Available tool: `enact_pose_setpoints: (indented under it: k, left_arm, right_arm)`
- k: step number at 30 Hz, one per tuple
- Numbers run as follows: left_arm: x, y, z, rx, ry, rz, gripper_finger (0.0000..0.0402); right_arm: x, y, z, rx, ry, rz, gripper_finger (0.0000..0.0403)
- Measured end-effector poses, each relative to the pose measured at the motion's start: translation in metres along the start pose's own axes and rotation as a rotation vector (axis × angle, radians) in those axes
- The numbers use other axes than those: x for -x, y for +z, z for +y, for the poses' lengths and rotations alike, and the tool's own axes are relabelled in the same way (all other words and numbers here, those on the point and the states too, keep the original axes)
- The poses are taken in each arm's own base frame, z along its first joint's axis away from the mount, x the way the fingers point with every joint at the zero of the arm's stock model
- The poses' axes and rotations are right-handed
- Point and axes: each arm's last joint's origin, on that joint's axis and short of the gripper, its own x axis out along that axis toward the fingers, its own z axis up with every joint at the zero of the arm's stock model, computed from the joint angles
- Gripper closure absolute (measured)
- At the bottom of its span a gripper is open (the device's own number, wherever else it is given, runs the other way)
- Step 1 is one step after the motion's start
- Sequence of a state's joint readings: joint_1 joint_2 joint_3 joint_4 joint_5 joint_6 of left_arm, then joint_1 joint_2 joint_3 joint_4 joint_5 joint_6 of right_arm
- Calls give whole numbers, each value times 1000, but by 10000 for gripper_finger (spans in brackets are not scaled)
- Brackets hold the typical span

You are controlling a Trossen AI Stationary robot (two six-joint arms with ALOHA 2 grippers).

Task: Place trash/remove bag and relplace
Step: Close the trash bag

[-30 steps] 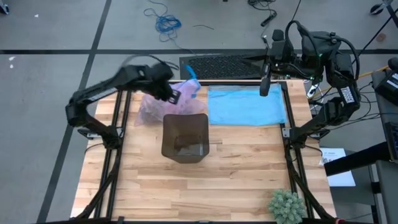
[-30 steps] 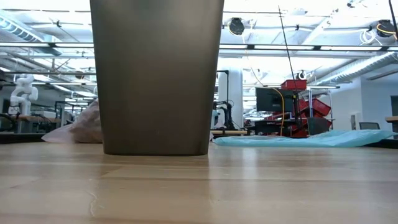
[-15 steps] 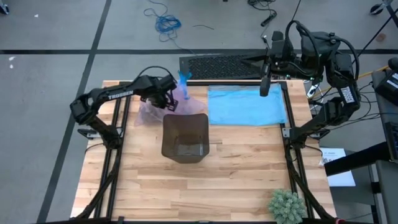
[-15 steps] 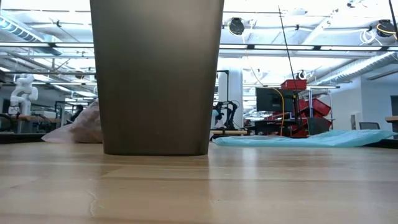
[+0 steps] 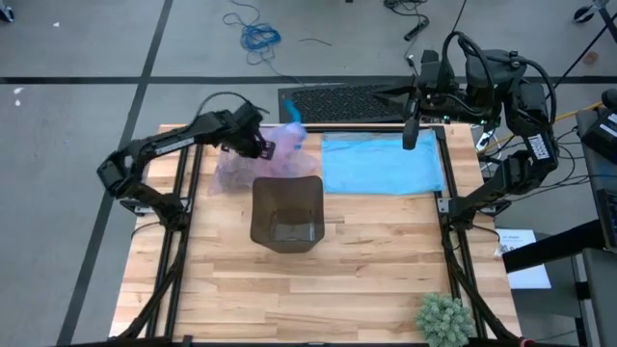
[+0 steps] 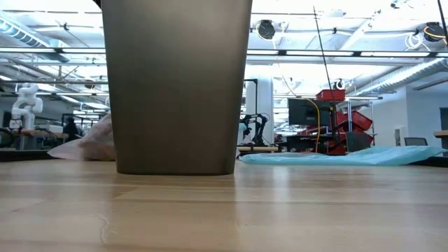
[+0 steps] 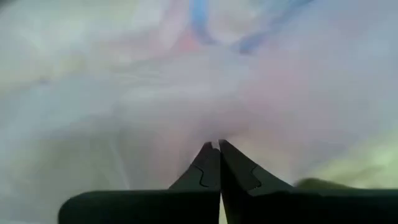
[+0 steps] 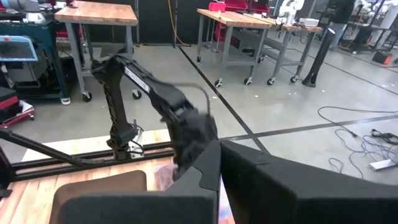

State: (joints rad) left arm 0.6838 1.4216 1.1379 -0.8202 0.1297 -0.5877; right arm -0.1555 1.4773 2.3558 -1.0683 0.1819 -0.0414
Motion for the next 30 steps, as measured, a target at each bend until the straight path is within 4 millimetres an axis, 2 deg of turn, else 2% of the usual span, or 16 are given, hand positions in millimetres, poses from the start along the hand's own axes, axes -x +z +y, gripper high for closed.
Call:
enact_pose_setpoints:
  k: [6, 8, 10, 16, 20, 30]
  left_arm:
    - [69, 4, -21, -22, -170, -225, 402]
    - [80, 6, -27, -39, -219, -283, 402]
    - [81, 5, -29, -47, -231, -288, 402]
    - [48, 13, -32, -68, -188, -212, 402]
    - [13, 22, -31, -127, -99, -153, 402]
    - [-70, 32, -3, -107, 80, 82, 402]
  right_arm:
    - [0, 0, 0, 3, -1, -1, 401]
    - [0, 0, 0, 5, -1, -2, 401]
    - [0, 0, 0, 5, -1, -3, 401]
    - [0, 3, 0, 0, -2, -26, 401]
    - [0, 3, 0, -8, -2, -33, 401]
    - [0, 4, 0, -57, -2, -36, 401]
